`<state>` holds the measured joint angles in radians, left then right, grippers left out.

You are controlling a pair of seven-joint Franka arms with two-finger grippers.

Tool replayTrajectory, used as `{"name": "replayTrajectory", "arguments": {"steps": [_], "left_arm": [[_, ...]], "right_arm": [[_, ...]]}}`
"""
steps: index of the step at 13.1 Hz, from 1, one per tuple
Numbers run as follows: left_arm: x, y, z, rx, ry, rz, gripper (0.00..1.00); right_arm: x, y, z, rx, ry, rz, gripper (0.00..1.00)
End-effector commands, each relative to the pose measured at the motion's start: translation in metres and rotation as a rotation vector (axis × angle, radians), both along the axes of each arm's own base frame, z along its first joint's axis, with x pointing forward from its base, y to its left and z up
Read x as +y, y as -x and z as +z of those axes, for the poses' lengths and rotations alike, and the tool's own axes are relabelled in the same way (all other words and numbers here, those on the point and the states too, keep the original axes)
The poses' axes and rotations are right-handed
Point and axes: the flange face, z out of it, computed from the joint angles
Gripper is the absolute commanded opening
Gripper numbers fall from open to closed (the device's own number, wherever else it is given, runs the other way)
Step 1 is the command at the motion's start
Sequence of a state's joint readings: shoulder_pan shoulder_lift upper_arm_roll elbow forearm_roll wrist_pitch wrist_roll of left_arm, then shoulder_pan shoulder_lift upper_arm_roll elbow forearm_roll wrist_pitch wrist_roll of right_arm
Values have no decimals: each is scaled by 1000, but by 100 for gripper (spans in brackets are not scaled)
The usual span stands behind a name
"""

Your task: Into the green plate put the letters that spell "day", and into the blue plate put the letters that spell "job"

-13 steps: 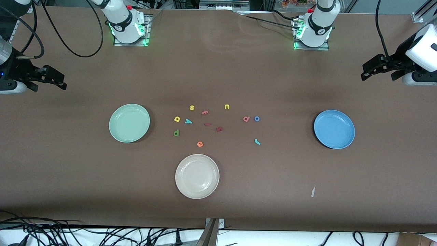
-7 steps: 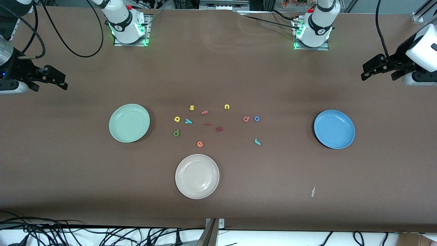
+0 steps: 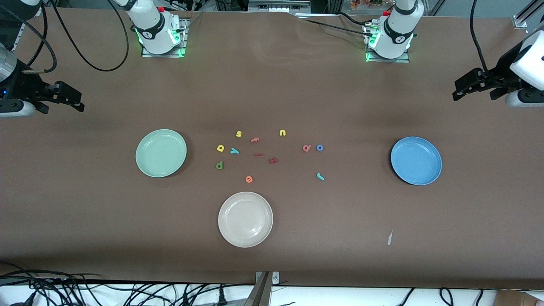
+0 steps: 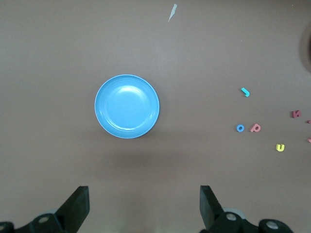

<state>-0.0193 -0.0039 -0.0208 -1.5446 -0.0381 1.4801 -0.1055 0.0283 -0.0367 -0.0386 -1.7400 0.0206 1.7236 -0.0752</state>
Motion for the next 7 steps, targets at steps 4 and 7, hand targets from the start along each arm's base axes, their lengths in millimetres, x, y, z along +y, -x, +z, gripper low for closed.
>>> {"name": "replayTrajectory", "arguments": {"steps": [4,7], "left_arm": [[-7,-1,3,5,23,-12,100],[-8,-1,3,5,23,-15,100]], "right_arm": [[2,0,5,0,-1,3,100],[3,0,6,0,-2,4,100]]}}
